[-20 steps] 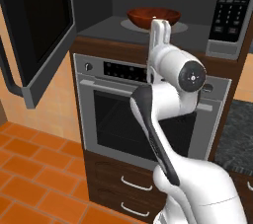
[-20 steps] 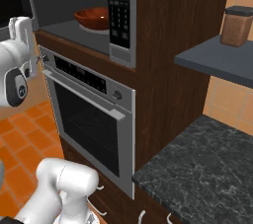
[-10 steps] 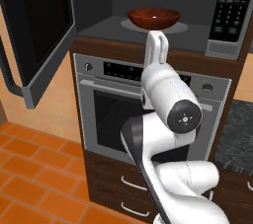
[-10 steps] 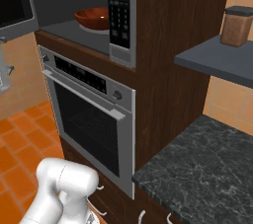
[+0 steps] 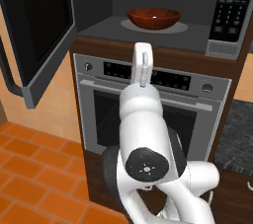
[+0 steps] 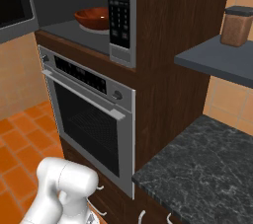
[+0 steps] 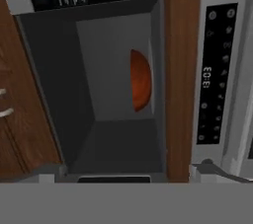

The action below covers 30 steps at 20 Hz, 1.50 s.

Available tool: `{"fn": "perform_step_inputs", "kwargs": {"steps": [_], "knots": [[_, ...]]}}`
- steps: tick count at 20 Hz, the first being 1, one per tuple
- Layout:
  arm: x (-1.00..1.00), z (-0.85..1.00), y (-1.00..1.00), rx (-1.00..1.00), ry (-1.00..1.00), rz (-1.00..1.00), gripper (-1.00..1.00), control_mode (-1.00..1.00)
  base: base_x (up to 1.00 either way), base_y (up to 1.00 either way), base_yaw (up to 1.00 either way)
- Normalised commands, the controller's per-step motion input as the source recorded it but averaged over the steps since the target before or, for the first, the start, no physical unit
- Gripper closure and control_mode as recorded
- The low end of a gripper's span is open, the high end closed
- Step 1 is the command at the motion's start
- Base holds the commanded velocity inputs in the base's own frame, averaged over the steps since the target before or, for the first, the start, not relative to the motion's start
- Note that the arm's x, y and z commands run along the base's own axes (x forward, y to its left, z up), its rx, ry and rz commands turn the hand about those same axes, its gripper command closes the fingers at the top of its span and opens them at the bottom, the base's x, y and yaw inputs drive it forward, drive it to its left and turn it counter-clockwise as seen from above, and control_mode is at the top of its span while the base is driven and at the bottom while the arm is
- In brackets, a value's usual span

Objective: Open the microwave, place the bowl with waffle inside the microwave, then close the microwave door and turn it on.

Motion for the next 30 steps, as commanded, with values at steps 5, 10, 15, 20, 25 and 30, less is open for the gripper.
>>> {"fn": "perform_step_inputs", "kwargs": {"steps": [5,10,15,20,25,30], "knots": [[-0.36,-0.05,0.68,0.0,-0.01,-0.05,-1.0,-1.0,0.0,0.0,0.0],[-0.21,-0.43,0.77,0.0,-0.11,0.0,-1.0,-1.0,0.0,0.0,0.0],[-0.07,-0.89,0.61,0.05,-0.03,0.0,-1.0,-1.0,0.0,0.0,0.0],[0.0,-0.64,0.72,0.02,-0.06,0.0,-1.0,-1.0,0.0,0.0,0.0],[0.06,-0.49,0.75,0.0,-0.04,0.0,-1.0,-1.0,0.0,0.0,0.0],[0.16,-0.31,0.65,0.01,-0.08,0.0,-1.0,-1.0,0.0,0.0,0.0]]}}
